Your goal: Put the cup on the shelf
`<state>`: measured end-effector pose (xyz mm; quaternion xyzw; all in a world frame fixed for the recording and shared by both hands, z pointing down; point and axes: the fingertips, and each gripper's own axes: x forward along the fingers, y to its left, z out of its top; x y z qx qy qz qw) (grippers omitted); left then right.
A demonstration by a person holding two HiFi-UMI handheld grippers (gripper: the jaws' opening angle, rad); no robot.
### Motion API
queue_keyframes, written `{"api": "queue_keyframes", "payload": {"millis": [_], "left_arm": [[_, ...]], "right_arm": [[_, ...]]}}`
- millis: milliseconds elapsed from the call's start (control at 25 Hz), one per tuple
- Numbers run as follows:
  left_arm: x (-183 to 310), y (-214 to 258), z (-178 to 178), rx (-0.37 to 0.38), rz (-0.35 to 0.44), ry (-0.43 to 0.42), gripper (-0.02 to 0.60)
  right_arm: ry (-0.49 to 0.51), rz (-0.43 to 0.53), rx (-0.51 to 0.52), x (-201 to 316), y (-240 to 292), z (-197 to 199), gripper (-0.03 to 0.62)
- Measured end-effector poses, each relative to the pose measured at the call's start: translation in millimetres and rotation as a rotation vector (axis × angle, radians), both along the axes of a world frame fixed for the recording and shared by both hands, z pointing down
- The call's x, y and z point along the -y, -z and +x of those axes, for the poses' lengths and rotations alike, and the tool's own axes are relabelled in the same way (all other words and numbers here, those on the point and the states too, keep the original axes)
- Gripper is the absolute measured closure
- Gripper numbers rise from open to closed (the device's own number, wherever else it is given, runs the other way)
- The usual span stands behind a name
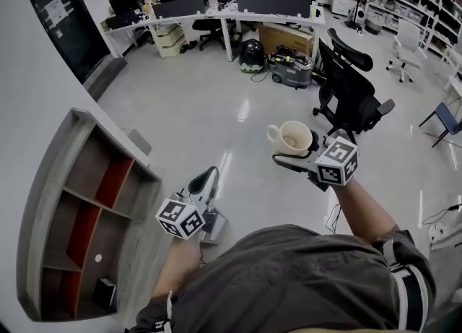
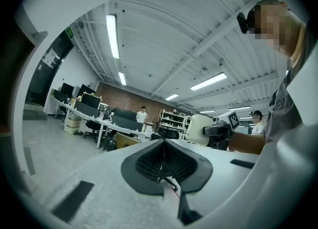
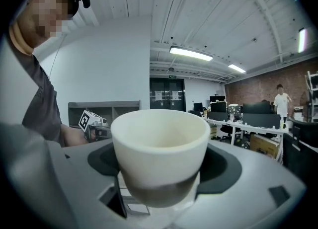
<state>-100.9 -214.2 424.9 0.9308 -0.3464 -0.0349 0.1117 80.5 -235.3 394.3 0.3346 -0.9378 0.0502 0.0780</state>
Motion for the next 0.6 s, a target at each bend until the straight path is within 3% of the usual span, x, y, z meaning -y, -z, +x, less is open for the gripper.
{"api": "queue_keyframes", "payload": {"millis": [280,600], "left_arm": [[47,-18,19,0.016,-0.030,0.005,0.577],[120,-16,60,0.029,-0.026,0.120,0.577]], "right_arm": [[0.000,-0.032,0.008,50,-21,23,0.164],[0.114,-0.026,-0.008,141,-21,61,0.166]]}}
